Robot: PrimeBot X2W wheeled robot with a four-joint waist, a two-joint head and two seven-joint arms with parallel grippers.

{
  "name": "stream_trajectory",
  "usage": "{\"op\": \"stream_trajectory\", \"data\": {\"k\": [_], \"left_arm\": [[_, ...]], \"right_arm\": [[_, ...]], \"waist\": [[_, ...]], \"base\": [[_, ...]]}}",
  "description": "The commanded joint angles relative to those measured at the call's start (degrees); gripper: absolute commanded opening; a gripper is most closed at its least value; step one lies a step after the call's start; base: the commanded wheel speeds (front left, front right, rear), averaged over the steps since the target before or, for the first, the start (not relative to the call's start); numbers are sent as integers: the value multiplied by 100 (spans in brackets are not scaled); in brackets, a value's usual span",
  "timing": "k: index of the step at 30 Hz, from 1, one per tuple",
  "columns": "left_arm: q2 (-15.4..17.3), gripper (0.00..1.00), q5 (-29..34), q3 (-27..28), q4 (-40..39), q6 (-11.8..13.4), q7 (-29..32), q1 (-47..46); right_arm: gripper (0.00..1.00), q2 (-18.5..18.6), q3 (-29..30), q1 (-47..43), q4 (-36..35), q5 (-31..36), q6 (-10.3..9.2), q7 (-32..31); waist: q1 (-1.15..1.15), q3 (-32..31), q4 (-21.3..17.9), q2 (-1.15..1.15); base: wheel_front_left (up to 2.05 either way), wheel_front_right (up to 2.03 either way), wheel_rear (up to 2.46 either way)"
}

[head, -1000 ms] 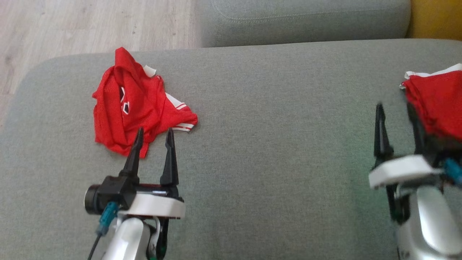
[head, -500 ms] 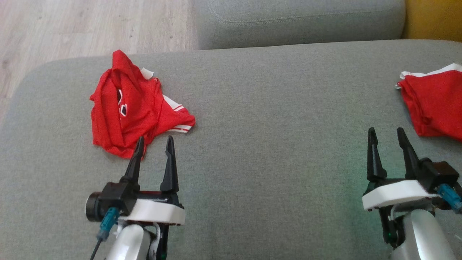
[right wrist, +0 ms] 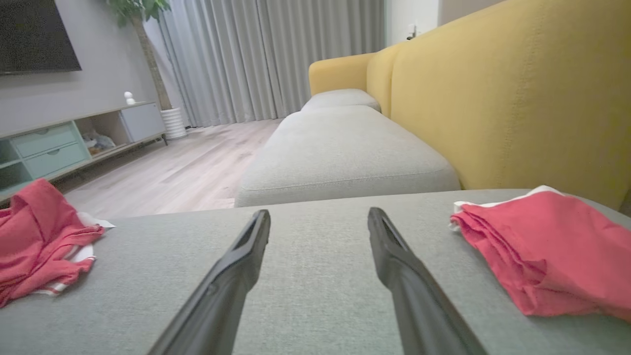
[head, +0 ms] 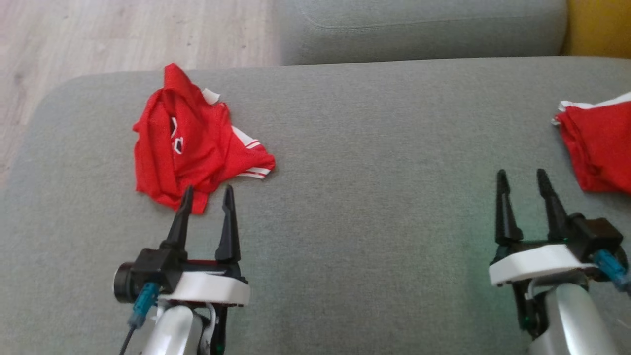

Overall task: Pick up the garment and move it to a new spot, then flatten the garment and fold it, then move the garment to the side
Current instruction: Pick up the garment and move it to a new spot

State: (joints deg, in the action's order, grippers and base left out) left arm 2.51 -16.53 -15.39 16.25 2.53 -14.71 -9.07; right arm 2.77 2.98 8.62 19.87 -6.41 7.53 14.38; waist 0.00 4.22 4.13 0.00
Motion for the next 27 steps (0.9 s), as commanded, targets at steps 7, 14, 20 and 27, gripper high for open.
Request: {"op": "stream_trajectory", "data": {"k": [7, 14, 20, 27], "left_arm": [[37, 100, 62, 405, -163, 21, -29, -208], [37, 100, 59, 477, -151, 10, -29, -120], [37, 100, 56, 489, -130, 8, -29, -30], [37, 100, 59, 492, -139, 12, -29, 16]], "right_arm": [[100, 11, -580, -160, -242, -138, -4, 62], [100, 11, -982, -230, -296, -231, -4, 62], [100, 11, -1285, -244, -298, -322, -4, 62], [100, 11, -1410, -260, -283, -372, -4, 62]], "waist": [[0, -32, 522, 0], [0, -111, 1050, 0], [0, -164, 1337, 0], [0, -169, 1443, 0]], "base": [[0, 0, 0], [0, 0, 0], [0, 0, 0], [0, 0, 0]]}}
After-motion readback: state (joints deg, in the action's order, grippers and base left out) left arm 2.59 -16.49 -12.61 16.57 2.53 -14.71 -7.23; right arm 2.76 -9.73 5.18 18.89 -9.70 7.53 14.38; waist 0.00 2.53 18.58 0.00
